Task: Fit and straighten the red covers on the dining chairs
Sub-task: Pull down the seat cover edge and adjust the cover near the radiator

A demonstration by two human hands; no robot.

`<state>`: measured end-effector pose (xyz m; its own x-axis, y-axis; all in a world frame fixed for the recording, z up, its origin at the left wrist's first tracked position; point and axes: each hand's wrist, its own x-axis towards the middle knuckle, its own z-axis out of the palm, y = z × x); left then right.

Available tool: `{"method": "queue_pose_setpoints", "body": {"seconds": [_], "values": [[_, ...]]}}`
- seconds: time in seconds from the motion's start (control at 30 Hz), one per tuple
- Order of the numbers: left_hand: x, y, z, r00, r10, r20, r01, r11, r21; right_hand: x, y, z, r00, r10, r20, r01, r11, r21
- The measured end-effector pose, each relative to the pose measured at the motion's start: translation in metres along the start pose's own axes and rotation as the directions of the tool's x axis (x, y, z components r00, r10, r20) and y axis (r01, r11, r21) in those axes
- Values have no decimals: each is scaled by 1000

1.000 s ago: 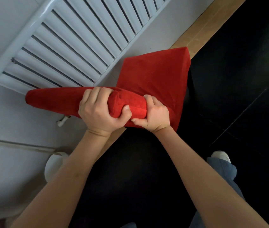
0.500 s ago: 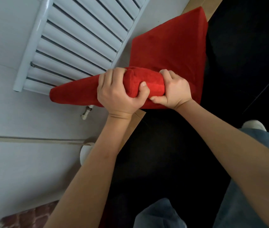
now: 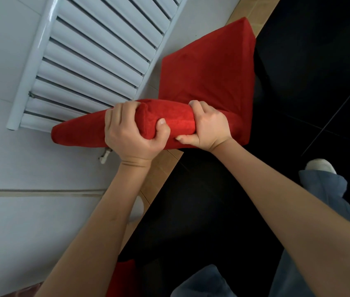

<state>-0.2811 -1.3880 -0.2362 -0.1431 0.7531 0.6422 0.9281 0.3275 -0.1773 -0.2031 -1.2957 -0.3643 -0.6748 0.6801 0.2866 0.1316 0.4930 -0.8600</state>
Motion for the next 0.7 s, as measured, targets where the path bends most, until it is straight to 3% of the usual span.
{"method": "queue_pose_setpoints", "body": {"seconds": [0.43,0.7], "values": [[-1,-4,-3,1000,10,9,-10,1000,6,-4,-3,-1,999,37,34,-37,999,17],[-1,-1,-16,991,-19,133,30,997,-78,-14,-7,-9,997,61,51,-60,998,-18]]}}
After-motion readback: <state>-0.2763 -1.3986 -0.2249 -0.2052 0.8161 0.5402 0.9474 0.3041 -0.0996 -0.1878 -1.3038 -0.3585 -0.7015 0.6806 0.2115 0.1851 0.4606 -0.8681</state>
